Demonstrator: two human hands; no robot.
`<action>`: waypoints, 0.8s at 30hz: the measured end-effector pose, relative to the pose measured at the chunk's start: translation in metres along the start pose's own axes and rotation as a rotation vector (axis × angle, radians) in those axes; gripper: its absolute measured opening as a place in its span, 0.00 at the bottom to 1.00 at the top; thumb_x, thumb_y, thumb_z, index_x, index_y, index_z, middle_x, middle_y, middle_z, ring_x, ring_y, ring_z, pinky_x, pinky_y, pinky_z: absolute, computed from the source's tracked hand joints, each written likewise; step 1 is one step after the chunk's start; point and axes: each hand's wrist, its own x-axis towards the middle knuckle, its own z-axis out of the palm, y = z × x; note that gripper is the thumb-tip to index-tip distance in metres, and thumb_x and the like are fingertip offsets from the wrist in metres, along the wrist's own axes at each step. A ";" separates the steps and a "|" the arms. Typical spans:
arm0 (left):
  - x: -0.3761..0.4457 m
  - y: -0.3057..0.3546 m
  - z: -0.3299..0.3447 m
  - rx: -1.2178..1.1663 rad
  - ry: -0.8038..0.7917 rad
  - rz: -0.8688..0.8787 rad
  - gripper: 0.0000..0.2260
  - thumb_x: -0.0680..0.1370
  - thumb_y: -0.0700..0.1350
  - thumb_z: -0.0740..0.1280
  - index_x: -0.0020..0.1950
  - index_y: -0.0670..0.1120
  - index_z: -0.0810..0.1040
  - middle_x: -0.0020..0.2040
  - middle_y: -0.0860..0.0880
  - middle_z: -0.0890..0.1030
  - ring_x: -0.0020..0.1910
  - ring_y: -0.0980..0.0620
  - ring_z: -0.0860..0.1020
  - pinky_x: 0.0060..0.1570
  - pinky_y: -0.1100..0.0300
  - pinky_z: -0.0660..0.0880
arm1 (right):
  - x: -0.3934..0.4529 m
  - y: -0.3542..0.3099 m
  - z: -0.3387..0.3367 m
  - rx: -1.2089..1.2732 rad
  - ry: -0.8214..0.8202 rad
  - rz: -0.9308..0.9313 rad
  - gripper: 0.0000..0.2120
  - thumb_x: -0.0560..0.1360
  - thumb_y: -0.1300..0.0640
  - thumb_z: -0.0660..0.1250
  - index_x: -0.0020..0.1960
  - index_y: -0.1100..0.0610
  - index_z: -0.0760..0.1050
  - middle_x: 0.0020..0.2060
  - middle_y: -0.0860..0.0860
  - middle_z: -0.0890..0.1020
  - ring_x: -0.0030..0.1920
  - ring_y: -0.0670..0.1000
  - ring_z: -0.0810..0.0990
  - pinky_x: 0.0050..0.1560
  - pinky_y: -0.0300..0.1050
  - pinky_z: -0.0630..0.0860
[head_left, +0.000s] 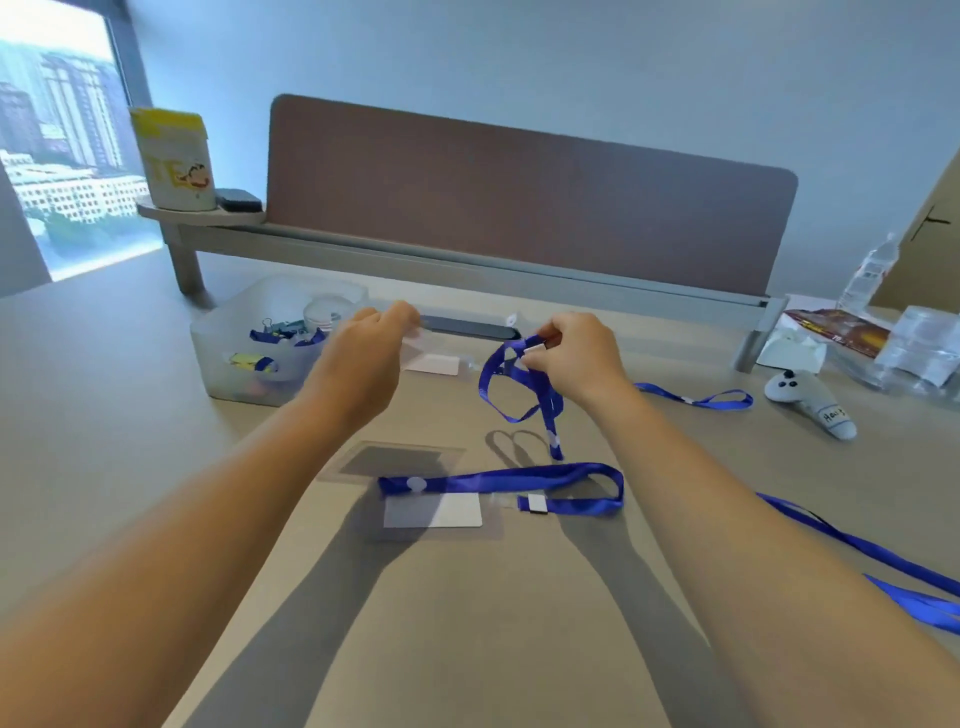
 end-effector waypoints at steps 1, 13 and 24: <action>0.002 -0.007 -0.005 -0.025 0.029 -0.023 0.10 0.76 0.32 0.59 0.57 0.37 0.72 0.53 0.34 0.78 0.50 0.38 0.76 0.47 0.50 0.75 | 0.006 -0.009 0.005 0.029 0.010 -0.010 0.12 0.73 0.62 0.66 0.56 0.64 0.76 0.52 0.60 0.81 0.51 0.57 0.79 0.49 0.49 0.77; 0.020 -0.119 -0.061 -0.118 0.286 -0.314 0.11 0.75 0.32 0.61 0.56 0.38 0.76 0.54 0.37 0.79 0.44 0.52 0.71 0.45 0.63 0.69 | 0.080 -0.134 0.088 0.424 0.160 -0.215 0.09 0.75 0.61 0.64 0.54 0.63 0.74 0.49 0.58 0.82 0.44 0.50 0.75 0.43 0.42 0.75; 0.017 -0.191 -0.065 -0.192 0.338 -0.523 0.13 0.76 0.34 0.61 0.60 0.39 0.72 0.55 0.40 0.79 0.46 0.53 0.71 0.48 0.65 0.69 | 0.123 -0.152 0.193 0.144 -0.152 -0.184 0.13 0.77 0.61 0.60 0.60 0.62 0.75 0.58 0.59 0.80 0.57 0.58 0.78 0.51 0.46 0.75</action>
